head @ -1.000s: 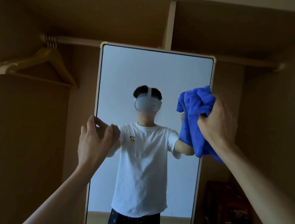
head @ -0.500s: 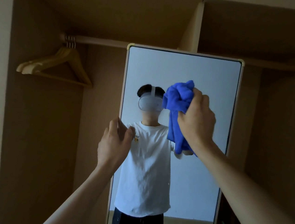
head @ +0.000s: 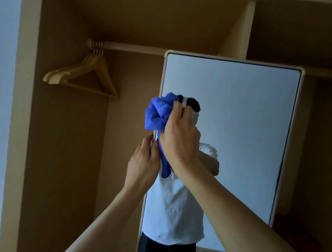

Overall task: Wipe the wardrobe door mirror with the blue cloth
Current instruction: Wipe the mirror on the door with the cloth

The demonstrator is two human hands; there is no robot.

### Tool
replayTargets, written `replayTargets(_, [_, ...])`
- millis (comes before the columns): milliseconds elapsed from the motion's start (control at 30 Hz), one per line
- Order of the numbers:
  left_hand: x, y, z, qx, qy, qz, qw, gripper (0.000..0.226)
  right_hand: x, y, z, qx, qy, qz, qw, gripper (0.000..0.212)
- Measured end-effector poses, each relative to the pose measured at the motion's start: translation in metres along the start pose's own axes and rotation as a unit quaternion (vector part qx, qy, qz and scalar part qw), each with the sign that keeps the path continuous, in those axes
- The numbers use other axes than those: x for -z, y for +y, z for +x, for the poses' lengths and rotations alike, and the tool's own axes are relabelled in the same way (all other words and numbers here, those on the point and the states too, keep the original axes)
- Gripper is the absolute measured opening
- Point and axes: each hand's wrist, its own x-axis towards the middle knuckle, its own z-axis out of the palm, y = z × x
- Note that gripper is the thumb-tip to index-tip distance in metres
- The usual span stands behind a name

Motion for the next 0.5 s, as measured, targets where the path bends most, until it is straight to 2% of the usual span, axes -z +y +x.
replayTargets(167, [-0.011,-0.001,-0.005,-0.009,0.035,-0.013,0.999,0.022,0.005,0.013,0.001,0.015,-0.016,0.014,1.000,0.049])
replayTargets(333, [-0.016,-0.003,-0.007,-0.034,0.031,-0.011,0.999,0.050,0.021,0.053,0.006,0.005,-0.013,0.017,1.000,0.052])
replayTargets(500, [-0.017,-0.007,-0.009,-0.052,0.039,0.006,0.998,0.062,0.045,0.111,0.009,-0.037,-0.004,0.009,0.999,0.049])
